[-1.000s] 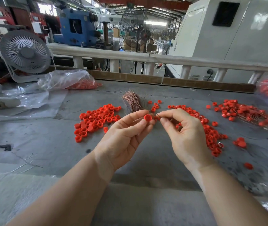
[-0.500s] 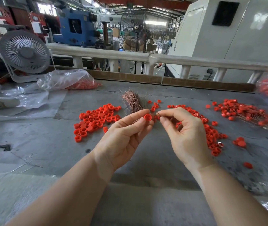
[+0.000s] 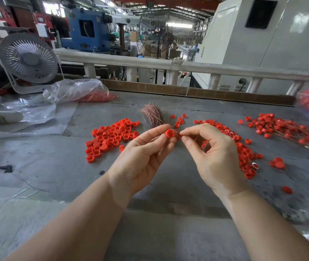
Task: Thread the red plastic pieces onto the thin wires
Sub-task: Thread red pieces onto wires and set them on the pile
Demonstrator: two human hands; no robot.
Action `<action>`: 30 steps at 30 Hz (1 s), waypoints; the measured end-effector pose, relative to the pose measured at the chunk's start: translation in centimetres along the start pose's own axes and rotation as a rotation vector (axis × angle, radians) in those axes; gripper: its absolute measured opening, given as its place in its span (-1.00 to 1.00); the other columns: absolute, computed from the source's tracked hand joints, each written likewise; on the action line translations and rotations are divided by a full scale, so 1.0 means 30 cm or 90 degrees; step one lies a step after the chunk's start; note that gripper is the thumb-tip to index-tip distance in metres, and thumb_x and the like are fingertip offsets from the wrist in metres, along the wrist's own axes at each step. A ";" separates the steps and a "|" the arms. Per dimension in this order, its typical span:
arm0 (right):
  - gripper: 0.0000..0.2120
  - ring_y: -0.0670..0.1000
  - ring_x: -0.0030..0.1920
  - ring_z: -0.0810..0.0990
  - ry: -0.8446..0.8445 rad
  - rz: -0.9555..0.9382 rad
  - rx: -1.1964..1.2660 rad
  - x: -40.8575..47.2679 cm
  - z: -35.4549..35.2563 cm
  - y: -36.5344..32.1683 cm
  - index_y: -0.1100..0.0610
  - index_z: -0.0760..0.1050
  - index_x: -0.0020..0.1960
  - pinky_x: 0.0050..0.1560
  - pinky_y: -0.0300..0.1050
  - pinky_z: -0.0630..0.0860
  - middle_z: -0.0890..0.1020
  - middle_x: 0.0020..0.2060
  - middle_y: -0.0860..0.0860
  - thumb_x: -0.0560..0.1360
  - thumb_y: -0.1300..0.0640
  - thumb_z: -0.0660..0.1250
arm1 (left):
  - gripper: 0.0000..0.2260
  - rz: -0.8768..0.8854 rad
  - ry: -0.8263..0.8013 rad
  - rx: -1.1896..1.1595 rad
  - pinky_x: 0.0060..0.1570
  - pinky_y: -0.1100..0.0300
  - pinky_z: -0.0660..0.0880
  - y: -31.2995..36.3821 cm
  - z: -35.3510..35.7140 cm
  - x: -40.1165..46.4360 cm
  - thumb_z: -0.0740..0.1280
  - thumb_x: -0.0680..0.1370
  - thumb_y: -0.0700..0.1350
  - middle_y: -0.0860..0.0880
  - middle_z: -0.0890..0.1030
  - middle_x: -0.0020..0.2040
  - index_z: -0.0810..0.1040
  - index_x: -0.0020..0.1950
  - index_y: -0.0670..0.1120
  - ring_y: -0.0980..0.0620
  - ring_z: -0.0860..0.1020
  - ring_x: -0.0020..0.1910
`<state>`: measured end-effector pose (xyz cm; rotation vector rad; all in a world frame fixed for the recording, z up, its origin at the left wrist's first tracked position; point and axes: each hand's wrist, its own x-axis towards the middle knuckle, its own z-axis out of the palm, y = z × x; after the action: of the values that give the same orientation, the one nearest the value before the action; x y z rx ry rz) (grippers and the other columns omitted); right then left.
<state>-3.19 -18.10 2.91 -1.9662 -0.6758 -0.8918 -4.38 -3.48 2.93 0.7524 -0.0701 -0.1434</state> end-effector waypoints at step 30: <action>-0.93 -0.12 -0.37 0.43 -0.016 -0.031 -0.038 -0.002 0.005 0.002 0.17 0.62 -0.20 -0.32 -0.27 0.39 0.53 -0.36 -0.05 0.39 0.28 0.37 | -0.82 -0.002 -0.010 0.062 -0.25 0.33 0.58 -0.002 0.004 -0.002 0.31 0.32 -0.31 -0.07 0.67 -0.28 0.70 -0.27 -0.13 0.10 0.64 -0.31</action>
<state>-3.15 -18.00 2.77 -2.0246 -0.7225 -0.9280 -4.47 -3.60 2.97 0.8484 -0.0913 -0.1501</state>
